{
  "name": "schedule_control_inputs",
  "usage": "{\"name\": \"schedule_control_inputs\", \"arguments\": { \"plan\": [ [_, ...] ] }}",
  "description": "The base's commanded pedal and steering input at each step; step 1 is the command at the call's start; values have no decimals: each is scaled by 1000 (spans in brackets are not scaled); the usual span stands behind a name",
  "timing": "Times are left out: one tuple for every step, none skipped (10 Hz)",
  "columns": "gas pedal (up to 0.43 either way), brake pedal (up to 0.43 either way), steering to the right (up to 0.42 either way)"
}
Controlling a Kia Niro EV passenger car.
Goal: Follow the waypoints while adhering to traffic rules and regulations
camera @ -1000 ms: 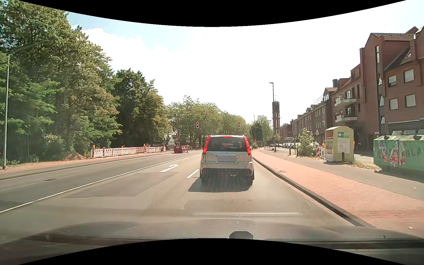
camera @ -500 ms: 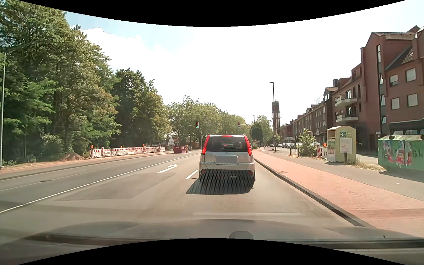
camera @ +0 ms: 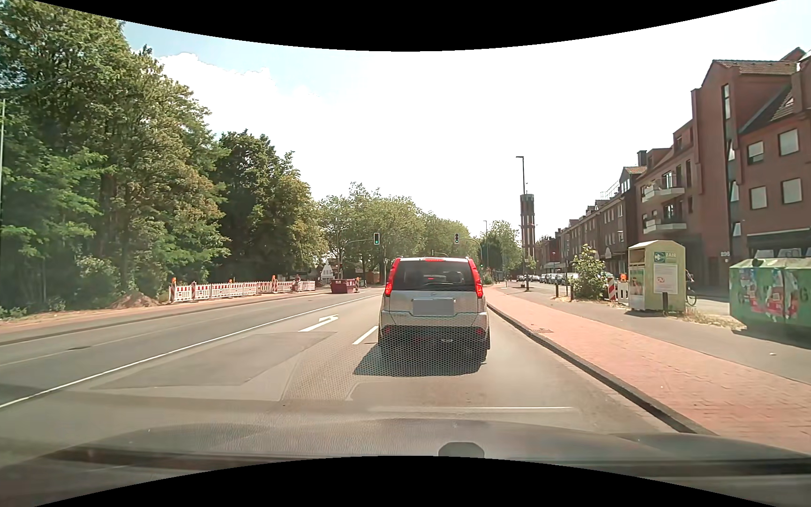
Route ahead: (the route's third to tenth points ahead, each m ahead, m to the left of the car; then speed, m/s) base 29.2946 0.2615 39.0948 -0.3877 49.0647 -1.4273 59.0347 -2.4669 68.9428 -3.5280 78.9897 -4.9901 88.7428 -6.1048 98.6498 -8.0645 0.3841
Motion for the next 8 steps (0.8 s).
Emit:
{"name": "schedule_control_inputs", "arguments": {
  "plan": [
    [0,18,10],
    [0,18,10],
    [0,18,10],
    [0,18,10],
    [0,18,10],
    [0,18,10],
    [0,18,10],
    [0,18,10]
  ]
}}
